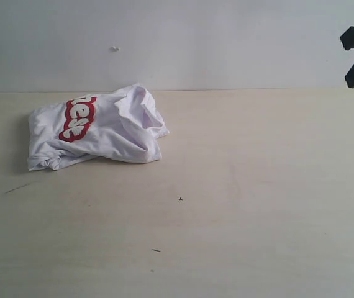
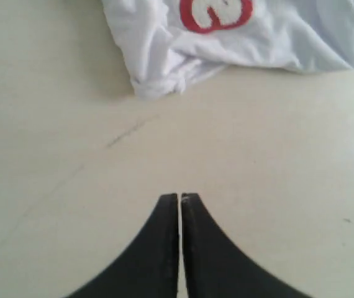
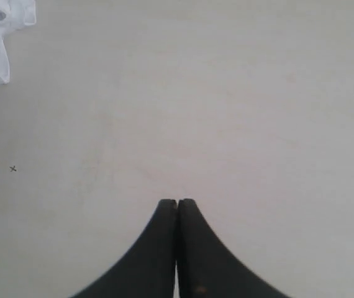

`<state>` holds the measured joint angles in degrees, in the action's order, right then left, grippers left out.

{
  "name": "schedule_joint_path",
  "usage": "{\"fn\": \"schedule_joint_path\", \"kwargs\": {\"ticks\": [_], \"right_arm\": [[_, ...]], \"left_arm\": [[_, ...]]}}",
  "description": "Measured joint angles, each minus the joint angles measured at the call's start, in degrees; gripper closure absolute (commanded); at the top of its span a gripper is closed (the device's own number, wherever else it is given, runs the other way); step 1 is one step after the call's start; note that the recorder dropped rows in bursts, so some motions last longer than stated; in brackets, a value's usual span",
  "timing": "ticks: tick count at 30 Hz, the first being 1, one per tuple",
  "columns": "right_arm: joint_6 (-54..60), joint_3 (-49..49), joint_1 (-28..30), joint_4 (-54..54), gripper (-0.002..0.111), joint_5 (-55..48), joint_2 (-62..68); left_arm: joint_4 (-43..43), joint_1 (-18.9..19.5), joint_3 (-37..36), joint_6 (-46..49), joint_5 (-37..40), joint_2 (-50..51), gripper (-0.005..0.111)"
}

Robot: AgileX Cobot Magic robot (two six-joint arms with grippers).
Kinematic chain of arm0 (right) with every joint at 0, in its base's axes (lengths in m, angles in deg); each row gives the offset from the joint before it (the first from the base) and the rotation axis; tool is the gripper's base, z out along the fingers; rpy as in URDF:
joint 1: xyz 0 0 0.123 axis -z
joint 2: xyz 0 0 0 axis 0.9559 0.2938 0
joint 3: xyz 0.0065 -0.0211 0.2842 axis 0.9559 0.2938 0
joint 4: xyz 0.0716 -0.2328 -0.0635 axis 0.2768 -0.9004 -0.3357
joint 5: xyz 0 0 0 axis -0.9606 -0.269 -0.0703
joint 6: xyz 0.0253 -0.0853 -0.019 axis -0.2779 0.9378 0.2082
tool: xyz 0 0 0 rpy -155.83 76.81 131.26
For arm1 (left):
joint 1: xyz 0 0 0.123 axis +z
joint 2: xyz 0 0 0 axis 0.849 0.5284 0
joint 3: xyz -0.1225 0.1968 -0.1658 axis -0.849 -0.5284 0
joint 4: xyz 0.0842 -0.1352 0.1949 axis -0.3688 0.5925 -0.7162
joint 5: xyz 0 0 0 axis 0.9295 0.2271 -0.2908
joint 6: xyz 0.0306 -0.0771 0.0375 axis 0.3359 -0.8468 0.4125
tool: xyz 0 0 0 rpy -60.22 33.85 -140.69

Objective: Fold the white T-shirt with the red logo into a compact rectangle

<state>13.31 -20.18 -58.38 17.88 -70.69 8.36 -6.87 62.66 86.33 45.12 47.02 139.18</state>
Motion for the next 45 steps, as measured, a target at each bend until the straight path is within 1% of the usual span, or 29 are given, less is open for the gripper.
{"fn": "schedule_joint_path", "kwargs": {"ticks": [2, 3, 7, 11, 13, 15, 16, 18, 22, 27, 30, 35, 39, 43, 45], "right_arm": [[-0.66, 2.08, 0.0, -0.17, 0.108, 0.55, -2.69], [-1.1, 3.69, 0.0, -0.39, 0.108, 0.92, -3.9], [-2.6, 11.71, 0.0, -1.23, 0.108, 3.36, -8.26], [-4.97, 22.57, 0.0, -1.23, 0.108, 10.68, -16.65], [-6.13, 25.97, 0.0, -1.23, 0.108, 13.8, -19.83], [-6.31, 29.58, 0.0, -0.78, 0.108, 17.11, -22.9], [-6.31, 30.67, 0.0, -0.65, 0.108, 18.28, -23.75], [-6.17, 36.47, 0.0, -0.29, 0.108, 24.44, -28.2], [-1.27, 43.21, 0.0, 4.17, 0.108, 30.76, -34.65], [2.88, 43.84, 0.0, 7.15, 0.108, 35.51, -39.29], [9.25, 43.84, 0.0, 12.4, 0.108, 36.73, -40.73], [19.29, 43.97, 0.0, 20.06, 0.108, 37.1, -42.12], [23.78, 44.14, 0.0, 23.41, 0.108, 37.54, -43.2], [27.79, 47.11, 0.0, 26.09, 0.108, 40.48, -45.56], [30.69, 49.29, 0.0, 29.26, 0.108, 42.3, -47.7]], "left_arm": [[0.46, 0.0, -5.81, 0.26, -1.36, -4.23, 0.104], [0.74, 0.0, -10.25, 0.26, -2.8, -6.72, 0.104], [0.74, 0.0, -24.18, 0.24, -10.38, -17.11, 0.104], [0.86, 0.0, -42.6, -0.52, -18.84, -31.27, 0.104], [1.45, 0.0, -47.75, -0.9, -21.76, -36.54, 0.104], [2.35, 0.0, -50.98, -0.9, -24.41, -41.57, 0.104], [2.47, 0.0, -51.97, -0.9, -25.62, -43.76, 0.104], [2.59, 0.0, -54.5, -0.9, -27.94, -50.76, 0.104], [2.82, 0.0, -56.87, -0.9, -28.15, -60.0, 0.104], [2.98, -0.23, -57.52, -0.9, -27.49, -70.6, 0.104], [3.27, -0.23, -57.52, -1.0, -27.49, -76.73, 0.104], [3.49, -0.23, -57.52, -1.13, -27.46, -83.74, 0.104], [3.63, -0.23, -57.52, -1.13, -27.19, -87.75, 0.104], [3.74, -0.23, -57.52, -1.13, -24.48, -90.72, 0.104], [3.74, -0.23, -57.52, -1.13, -23.78, -92.07, 0.104]]}}
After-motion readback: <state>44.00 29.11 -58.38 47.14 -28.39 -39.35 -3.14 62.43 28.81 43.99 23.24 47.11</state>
